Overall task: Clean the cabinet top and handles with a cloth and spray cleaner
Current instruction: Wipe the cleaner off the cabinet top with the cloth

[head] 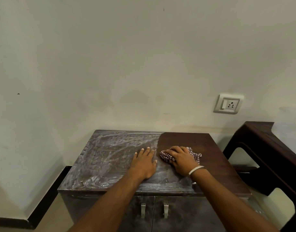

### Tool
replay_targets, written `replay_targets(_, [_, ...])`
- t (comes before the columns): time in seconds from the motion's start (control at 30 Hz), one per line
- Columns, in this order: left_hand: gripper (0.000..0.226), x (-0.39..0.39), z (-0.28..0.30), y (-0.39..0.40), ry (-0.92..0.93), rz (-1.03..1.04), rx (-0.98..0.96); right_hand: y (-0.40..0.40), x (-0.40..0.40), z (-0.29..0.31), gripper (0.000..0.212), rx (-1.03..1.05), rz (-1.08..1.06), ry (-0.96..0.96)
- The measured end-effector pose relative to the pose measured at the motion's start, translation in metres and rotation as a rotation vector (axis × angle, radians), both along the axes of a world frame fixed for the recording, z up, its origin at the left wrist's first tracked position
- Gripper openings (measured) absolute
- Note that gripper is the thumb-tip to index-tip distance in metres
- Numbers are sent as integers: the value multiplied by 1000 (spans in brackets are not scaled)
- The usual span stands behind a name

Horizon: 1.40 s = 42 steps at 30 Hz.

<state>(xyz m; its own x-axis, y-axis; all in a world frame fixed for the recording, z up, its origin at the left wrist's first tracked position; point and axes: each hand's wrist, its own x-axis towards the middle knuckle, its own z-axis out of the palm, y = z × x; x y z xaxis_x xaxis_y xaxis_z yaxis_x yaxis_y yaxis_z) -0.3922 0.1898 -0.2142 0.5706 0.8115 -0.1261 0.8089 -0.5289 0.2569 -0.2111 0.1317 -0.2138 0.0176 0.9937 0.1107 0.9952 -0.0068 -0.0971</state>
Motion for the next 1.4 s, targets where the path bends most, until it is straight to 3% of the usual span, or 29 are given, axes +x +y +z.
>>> replay_targets(0.23, [59, -3, -1, -4, 16, 3, 11, -19, -17, 0, 45, 40, 88, 21])
replay_targets(0.5, [59, -10, -3, -8, 5, 5, 12, -12, -15, -5, 44, 39, 1, 40])
replay_targets(0.7, [59, -12, -5, -9, -4, 9, 19, -31, -16, -4, 44, 37, 107, 37])
replay_targets(0.97, [59, -17, -6, -16, -11, 17, 10, -30, -21, -4, 45, 16, 18, 40])
replay_targets(1.2, [59, -20, -6, -19, -4, 19, 15, -50, -24, -3, 48, 33, 127, 21])
replay_targets(1.4, [59, -22, -8, -21, -6, 17, 16, -48, -27, 2, 52, 19, 56, -2])
